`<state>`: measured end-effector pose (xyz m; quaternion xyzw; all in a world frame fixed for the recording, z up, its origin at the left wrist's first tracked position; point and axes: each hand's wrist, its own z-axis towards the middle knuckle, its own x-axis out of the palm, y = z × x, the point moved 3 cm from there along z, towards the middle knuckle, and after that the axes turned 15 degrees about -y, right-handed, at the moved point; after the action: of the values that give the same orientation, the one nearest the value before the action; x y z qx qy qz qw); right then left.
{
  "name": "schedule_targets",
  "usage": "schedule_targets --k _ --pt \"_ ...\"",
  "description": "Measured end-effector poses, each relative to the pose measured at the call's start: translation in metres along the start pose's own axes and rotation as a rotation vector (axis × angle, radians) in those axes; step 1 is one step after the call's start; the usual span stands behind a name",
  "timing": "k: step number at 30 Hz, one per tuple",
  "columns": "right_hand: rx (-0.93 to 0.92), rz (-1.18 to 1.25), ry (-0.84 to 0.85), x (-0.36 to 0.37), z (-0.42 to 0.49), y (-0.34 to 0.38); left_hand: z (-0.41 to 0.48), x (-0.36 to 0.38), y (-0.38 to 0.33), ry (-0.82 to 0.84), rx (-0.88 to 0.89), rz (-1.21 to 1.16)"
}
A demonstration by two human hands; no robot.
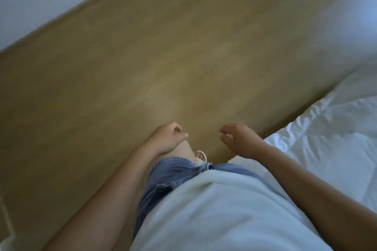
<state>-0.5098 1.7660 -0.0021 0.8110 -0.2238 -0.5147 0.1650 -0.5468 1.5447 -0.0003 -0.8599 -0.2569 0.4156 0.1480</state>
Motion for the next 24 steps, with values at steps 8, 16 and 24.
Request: schedule_targets --k 8,16,24 --pt "0.321 0.123 -0.187 -0.112 0.157 -0.043 0.209 -0.067 -0.169 0.141 0.193 0.123" --pt "0.657 0.335 -0.425 -0.232 0.229 -0.147 0.353 -0.015 -0.443 0.356 0.564 0.420" --pt "0.776 0.385 -0.476 -0.367 0.282 -0.328 0.407 0.089 -0.642 0.536 0.637 0.654"
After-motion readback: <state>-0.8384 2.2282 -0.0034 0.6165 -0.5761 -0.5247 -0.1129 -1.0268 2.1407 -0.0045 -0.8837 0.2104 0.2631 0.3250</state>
